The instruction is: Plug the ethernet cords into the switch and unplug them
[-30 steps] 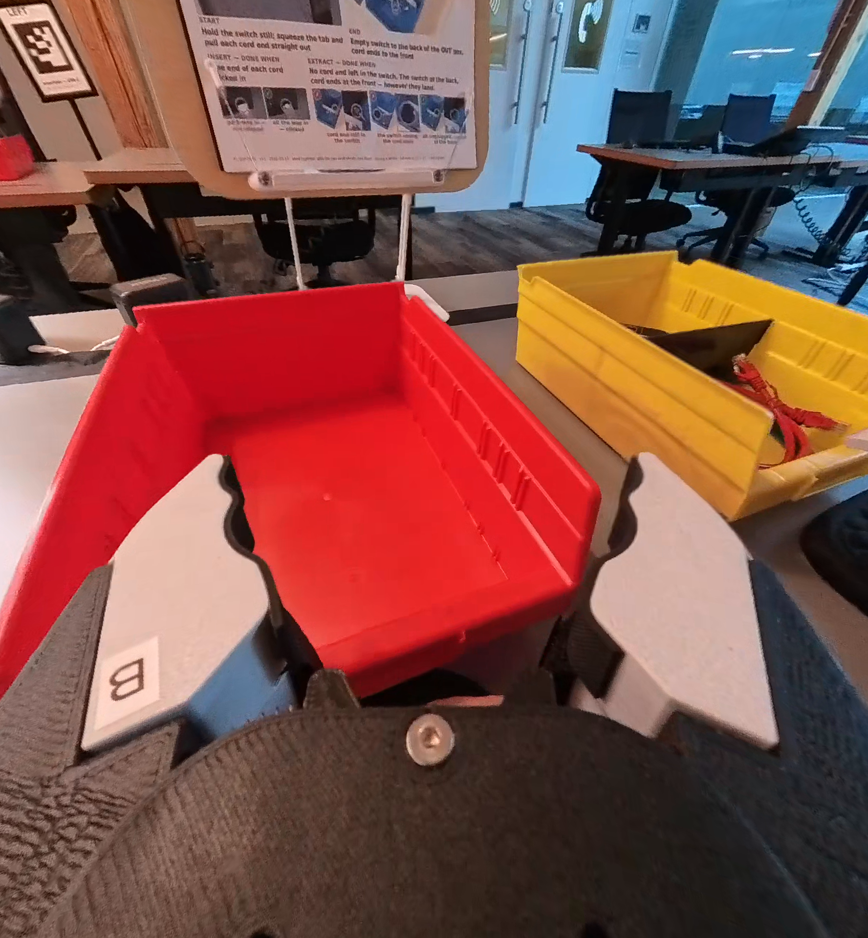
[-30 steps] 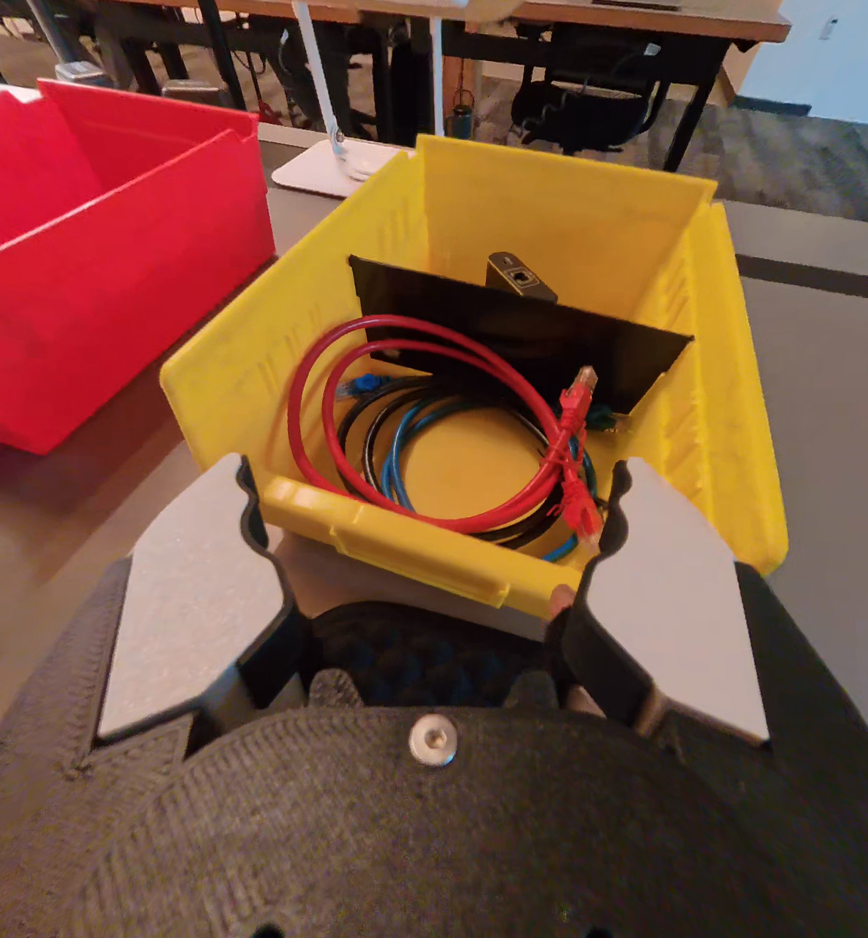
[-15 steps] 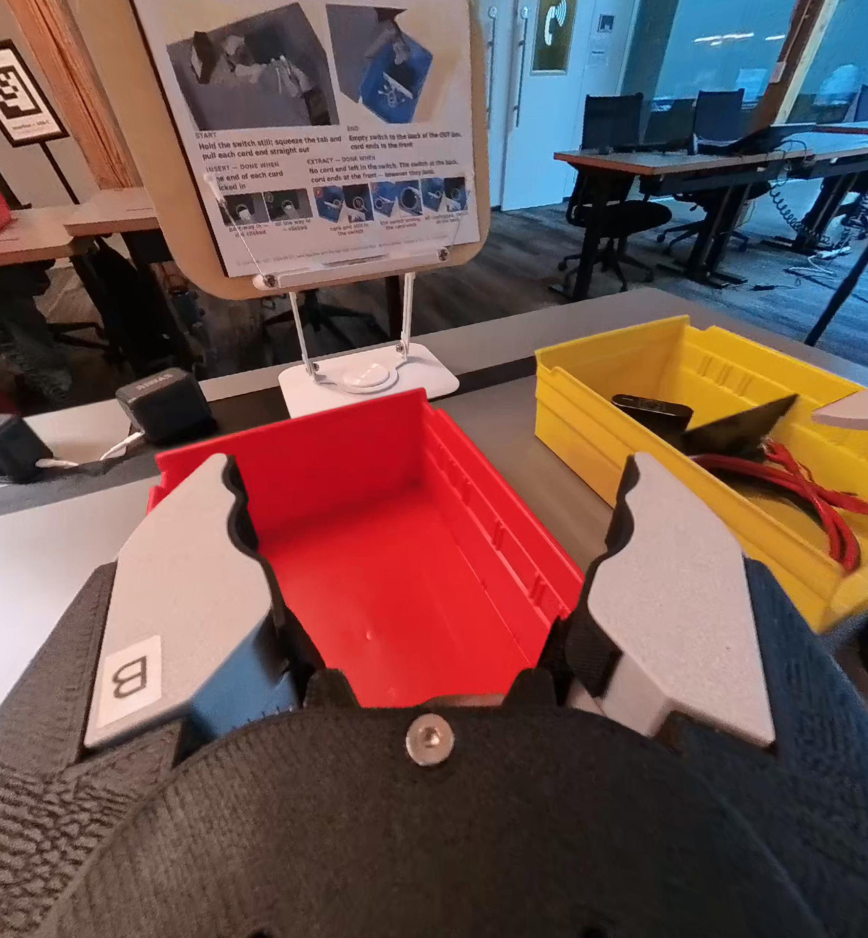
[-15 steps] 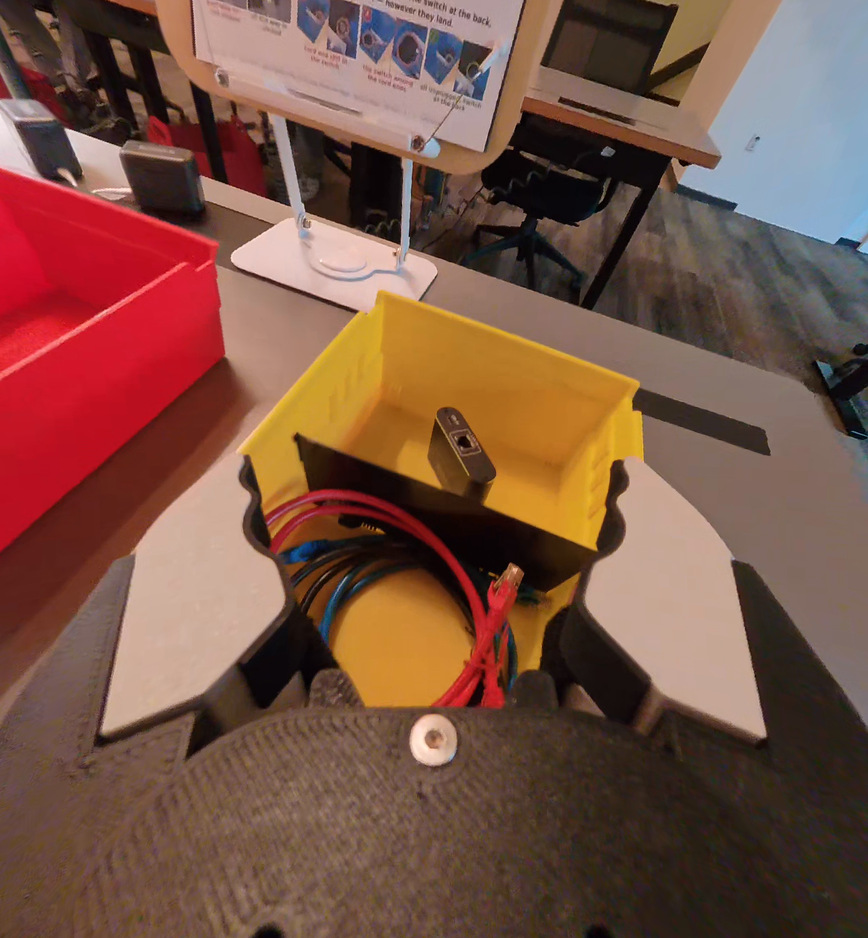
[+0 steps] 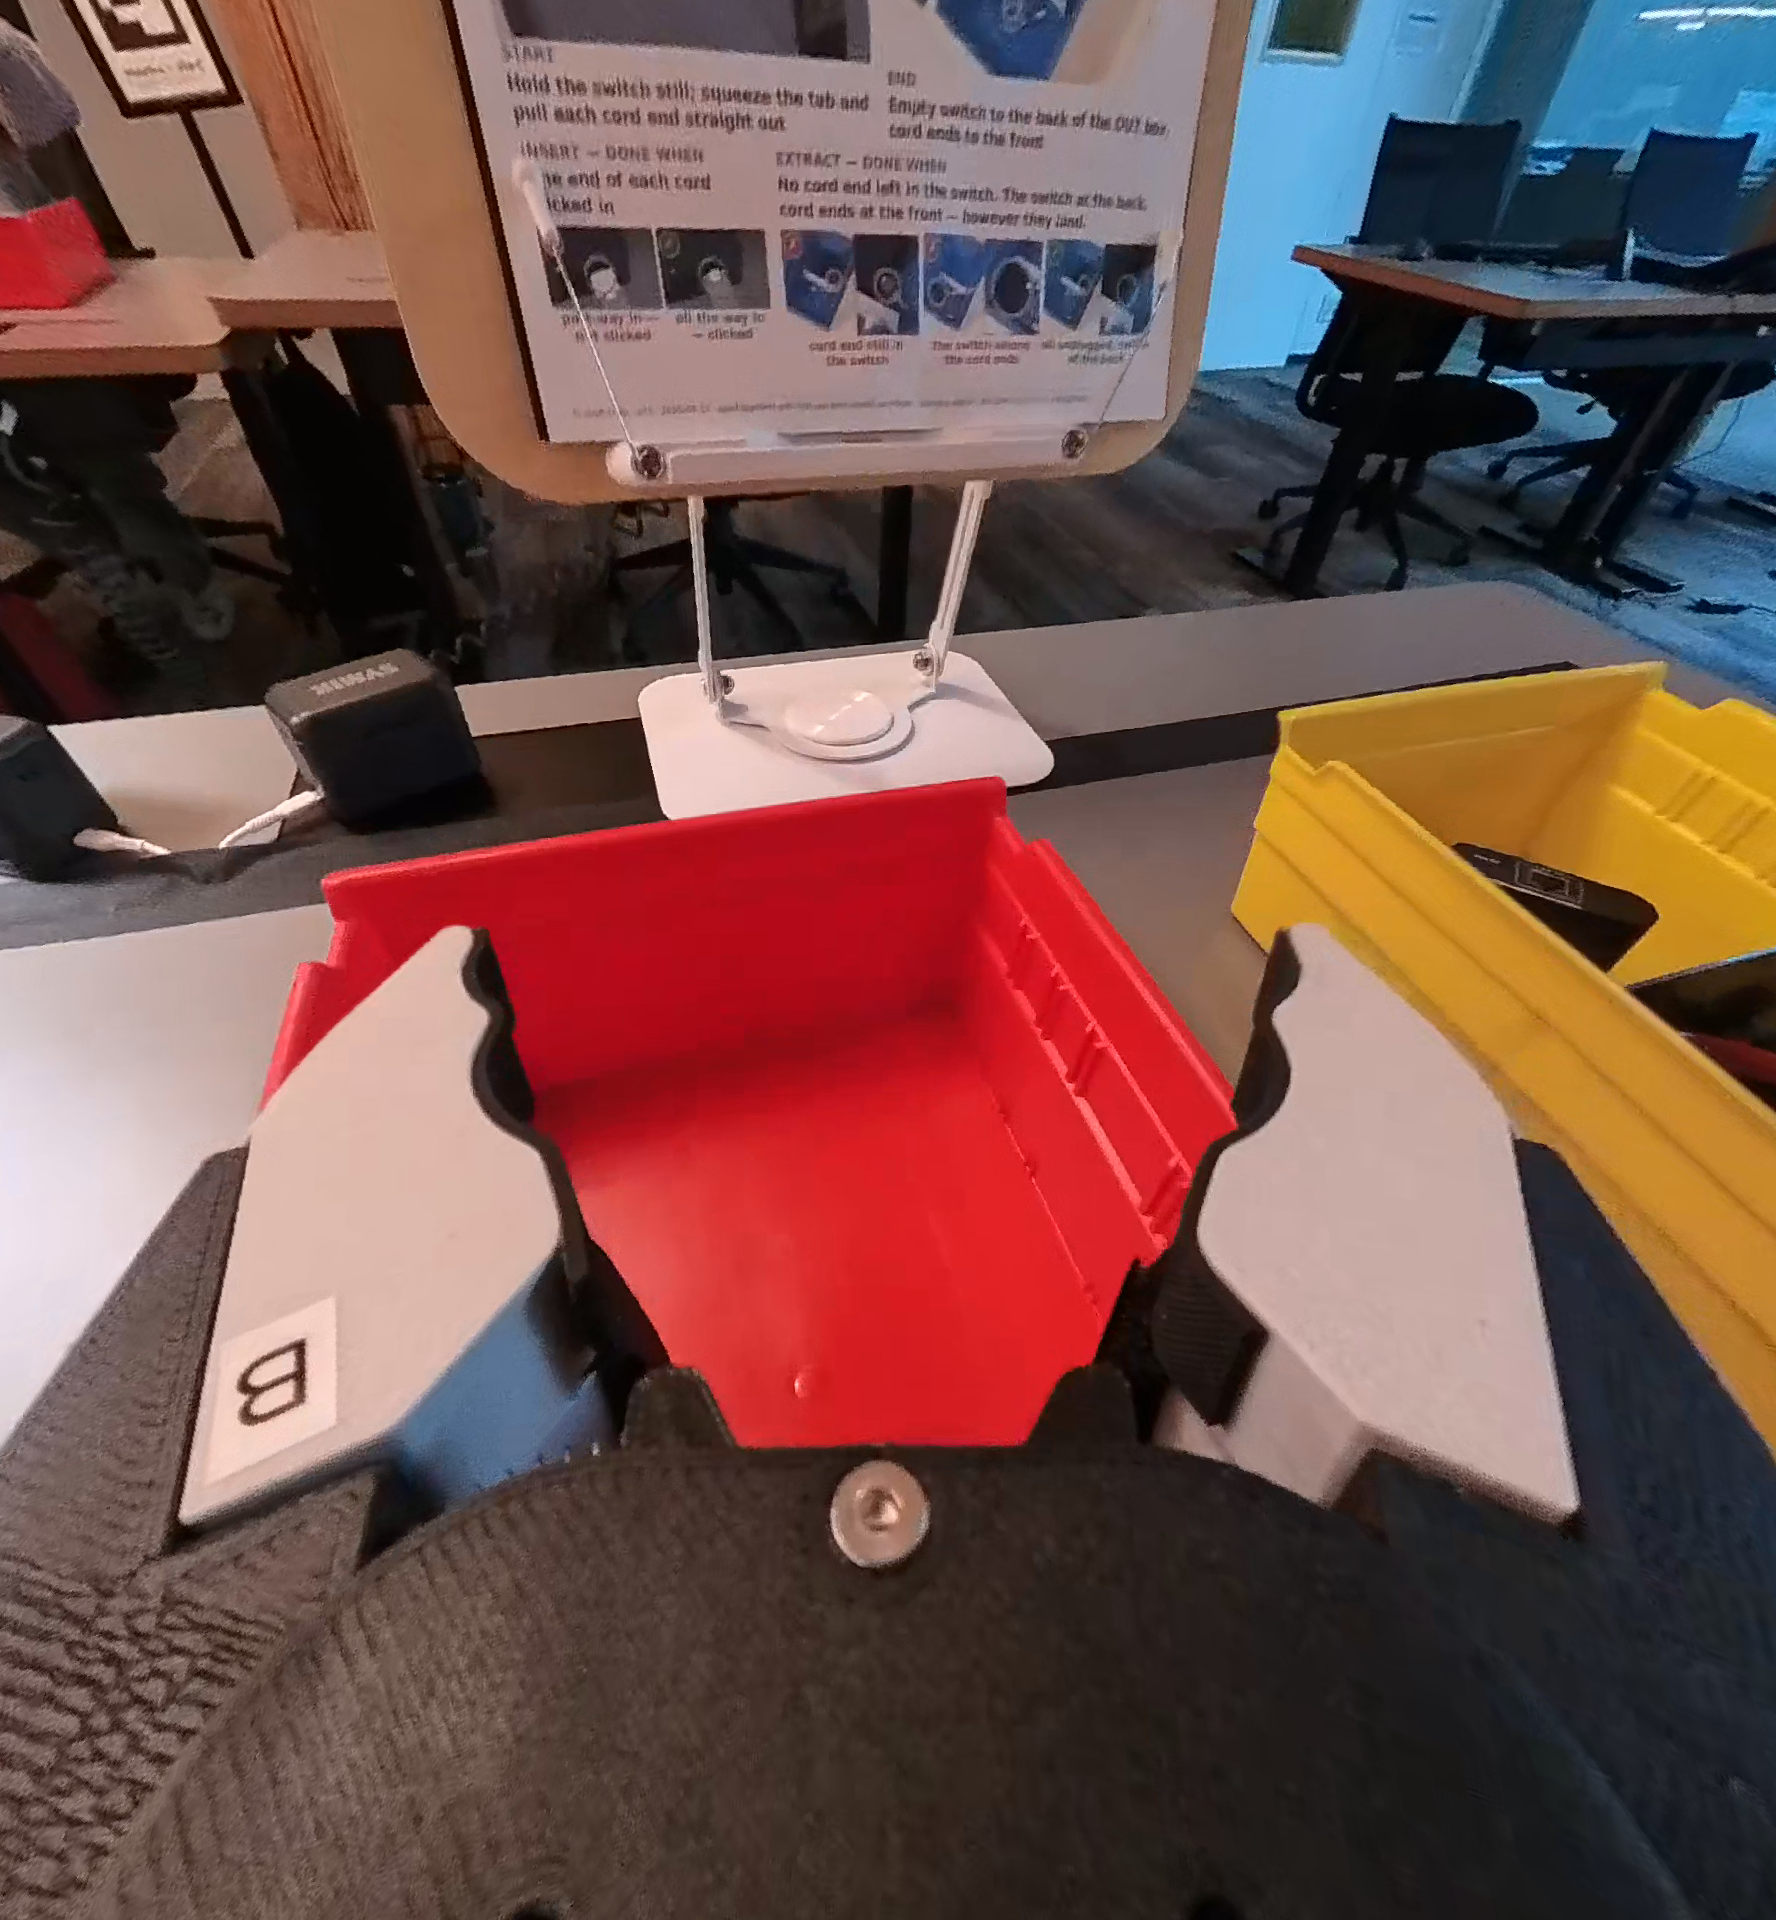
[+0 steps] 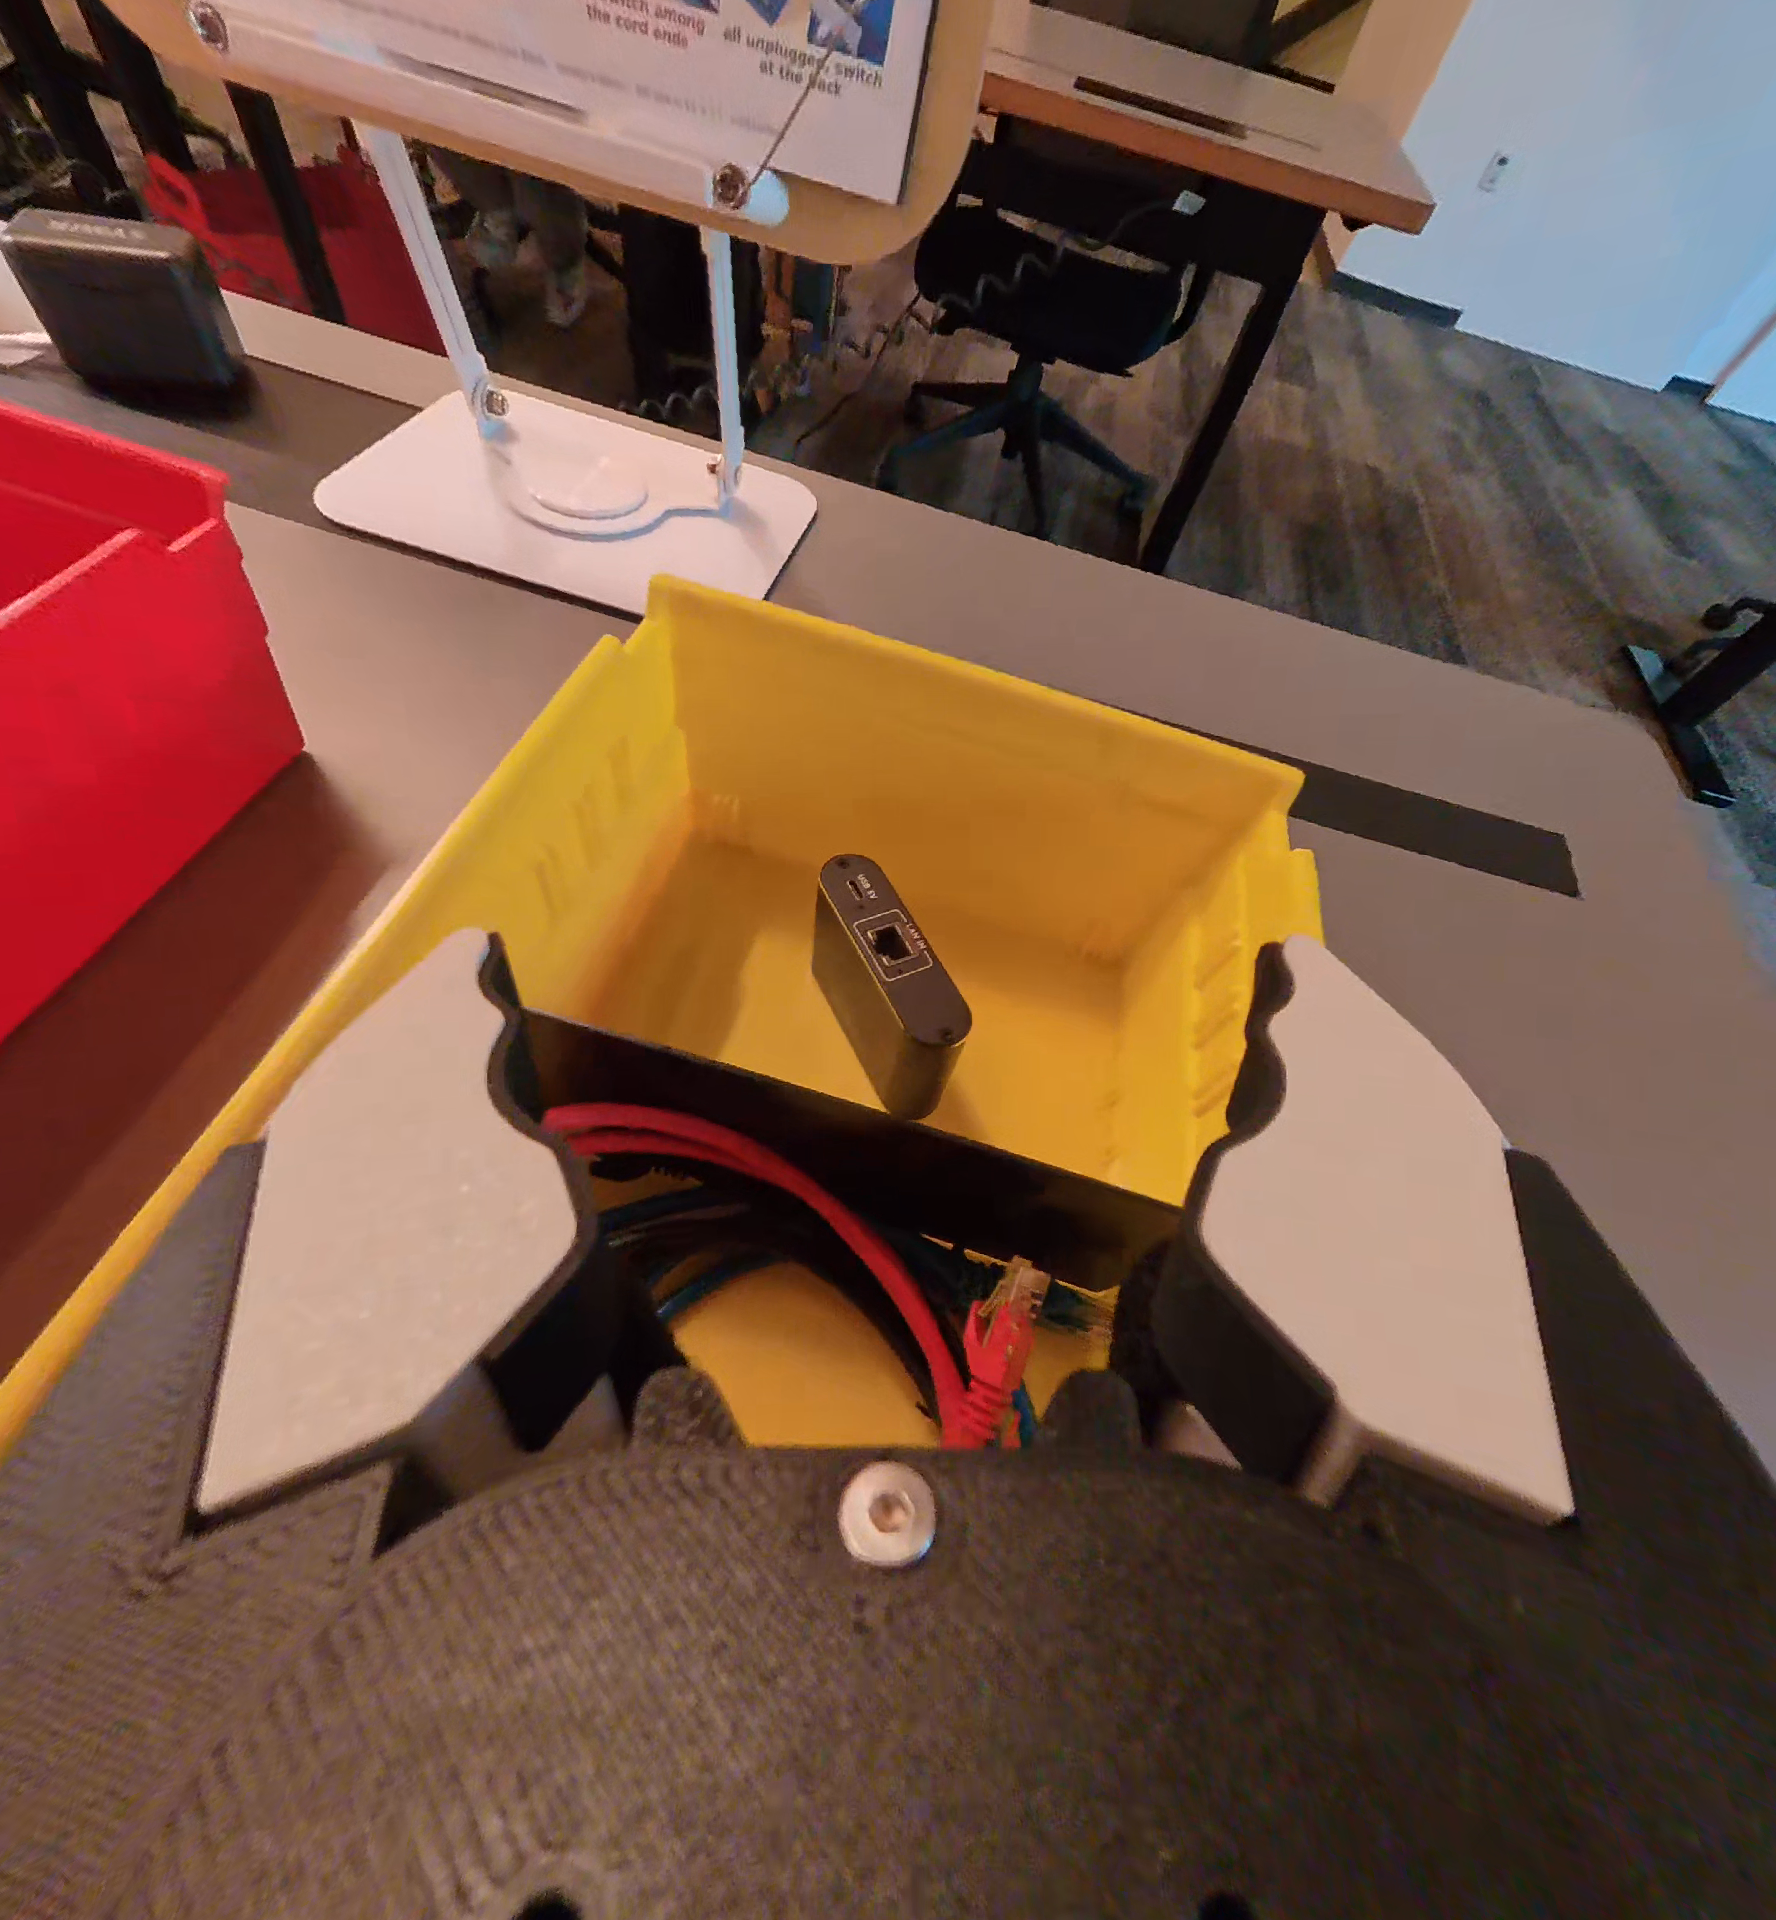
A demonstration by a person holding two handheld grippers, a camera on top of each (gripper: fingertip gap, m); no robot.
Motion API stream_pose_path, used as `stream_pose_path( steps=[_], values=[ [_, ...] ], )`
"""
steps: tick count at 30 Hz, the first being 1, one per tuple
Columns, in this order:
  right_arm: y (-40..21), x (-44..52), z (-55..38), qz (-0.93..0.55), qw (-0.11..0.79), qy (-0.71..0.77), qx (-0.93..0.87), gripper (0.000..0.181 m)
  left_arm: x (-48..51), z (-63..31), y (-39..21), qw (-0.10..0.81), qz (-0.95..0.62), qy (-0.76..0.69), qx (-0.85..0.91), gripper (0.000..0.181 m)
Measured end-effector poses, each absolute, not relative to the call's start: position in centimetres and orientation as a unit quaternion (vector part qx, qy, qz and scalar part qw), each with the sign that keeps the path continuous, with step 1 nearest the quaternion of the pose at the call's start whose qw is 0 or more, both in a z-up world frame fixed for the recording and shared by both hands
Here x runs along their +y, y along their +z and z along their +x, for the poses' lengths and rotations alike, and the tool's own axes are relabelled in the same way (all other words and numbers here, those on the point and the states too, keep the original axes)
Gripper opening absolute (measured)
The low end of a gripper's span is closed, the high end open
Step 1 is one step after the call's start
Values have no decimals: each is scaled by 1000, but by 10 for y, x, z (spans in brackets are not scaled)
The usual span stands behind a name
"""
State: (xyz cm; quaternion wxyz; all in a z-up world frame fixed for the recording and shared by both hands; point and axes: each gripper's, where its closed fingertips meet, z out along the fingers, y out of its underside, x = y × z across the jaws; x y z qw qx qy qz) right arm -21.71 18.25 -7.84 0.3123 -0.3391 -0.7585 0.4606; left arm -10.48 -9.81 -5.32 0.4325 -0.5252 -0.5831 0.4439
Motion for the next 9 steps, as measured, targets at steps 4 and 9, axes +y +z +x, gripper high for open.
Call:
stream_pose_path(
  steps=[4, 9],
  values=[
    [-81, 181, -216, -337, 314, 456, -761, 130, -100, -104, -61, 414, -536, 450, -583, 132],
    [-85, 185, -207, -334, 317, 455, -762, 130, -95, -97, -66, 414, -536, 453, -580, 132]
  ],
)
